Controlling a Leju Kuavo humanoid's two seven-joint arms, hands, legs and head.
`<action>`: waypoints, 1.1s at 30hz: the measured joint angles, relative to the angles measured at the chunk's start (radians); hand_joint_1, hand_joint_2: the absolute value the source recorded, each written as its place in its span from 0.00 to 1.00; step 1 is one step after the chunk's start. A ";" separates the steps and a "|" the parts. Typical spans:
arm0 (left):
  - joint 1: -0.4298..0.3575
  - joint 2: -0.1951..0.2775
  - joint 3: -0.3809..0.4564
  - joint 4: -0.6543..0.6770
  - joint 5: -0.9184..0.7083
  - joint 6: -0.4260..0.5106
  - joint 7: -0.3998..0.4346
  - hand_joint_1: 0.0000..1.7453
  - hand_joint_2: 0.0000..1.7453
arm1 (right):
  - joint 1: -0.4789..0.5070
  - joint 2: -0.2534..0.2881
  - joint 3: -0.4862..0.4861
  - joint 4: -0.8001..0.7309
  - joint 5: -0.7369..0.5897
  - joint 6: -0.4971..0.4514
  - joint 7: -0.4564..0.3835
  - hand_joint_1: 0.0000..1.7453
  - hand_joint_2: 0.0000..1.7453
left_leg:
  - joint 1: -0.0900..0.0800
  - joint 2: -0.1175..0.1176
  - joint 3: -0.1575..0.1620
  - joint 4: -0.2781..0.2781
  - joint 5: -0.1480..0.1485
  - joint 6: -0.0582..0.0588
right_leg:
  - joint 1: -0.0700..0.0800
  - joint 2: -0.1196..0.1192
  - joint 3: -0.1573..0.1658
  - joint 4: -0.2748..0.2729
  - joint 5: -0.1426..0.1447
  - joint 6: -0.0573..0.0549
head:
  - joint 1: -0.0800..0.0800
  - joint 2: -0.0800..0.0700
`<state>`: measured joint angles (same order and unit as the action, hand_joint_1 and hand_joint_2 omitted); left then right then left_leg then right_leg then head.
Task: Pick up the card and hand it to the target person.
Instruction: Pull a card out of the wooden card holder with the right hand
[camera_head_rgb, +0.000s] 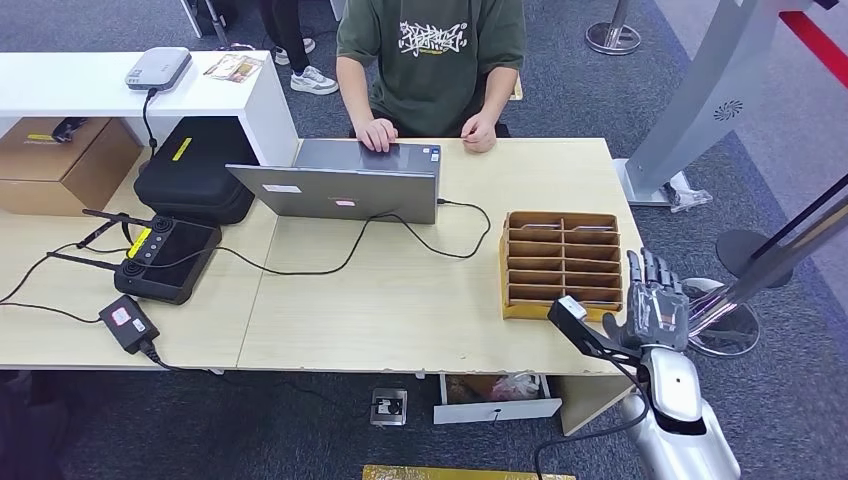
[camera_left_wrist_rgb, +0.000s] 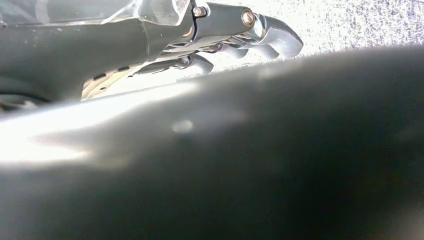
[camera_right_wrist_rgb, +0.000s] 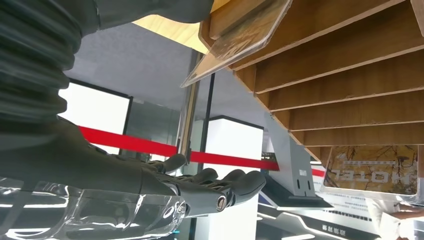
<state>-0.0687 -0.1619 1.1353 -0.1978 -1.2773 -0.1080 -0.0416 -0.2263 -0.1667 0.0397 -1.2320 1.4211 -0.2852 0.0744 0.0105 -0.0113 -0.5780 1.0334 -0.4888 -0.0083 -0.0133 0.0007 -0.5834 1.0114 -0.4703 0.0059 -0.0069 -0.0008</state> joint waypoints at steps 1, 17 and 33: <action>0.000 0.000 0.000 0.000 0.000 0.000 0.000 0.00 0.00 | 0.000 0.000 0.000 0.001 0.000 0.000 0.000 0.40 1.00 | 0.000 0.000 0.000 0.000 0.000 0.000 | 0.000 0.000 0.000 0.000 0.000 0.000 | 0.000 0.000; 0.000 0.000 0.009 0.000 0.009 0.000 0.000 0.00 0.00 | 0.000 0.000 0.000 0.002 0.001 0.006 -0.012 0.64 1.00 | 0.000 0.000 0.000 0.000 0.000 0.000 | 0.000 0.000 0.000 0.000 0.000 0.000 | 0.000 0.000; 0.001 0.000 0.017 0.000 0.013 0.000 -0.004 0.00 0.00 | 0.010 -0.001 0.000 -0.036 -0.018 -0.012 -0.035 0.95 1.00 | 0.000 0.000 0.000 0.000 0.000 0.000 | 0.000 0.000 0.000 0.000 0.000 0.000 | 0.000 0.000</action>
<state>-0.0675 -0.1621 1.1524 -0.1978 -1.2642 -0.1080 -0.0458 -0.2163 -0.1677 0.0397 -1.2680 1.4032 -0.2976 0.0389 0.0105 -0.0113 -0.5779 1.0334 -0.4887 -0.0083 -0.0133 0.0008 -0.5835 1.0114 -0.4703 0.0059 -0.0069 -0.0008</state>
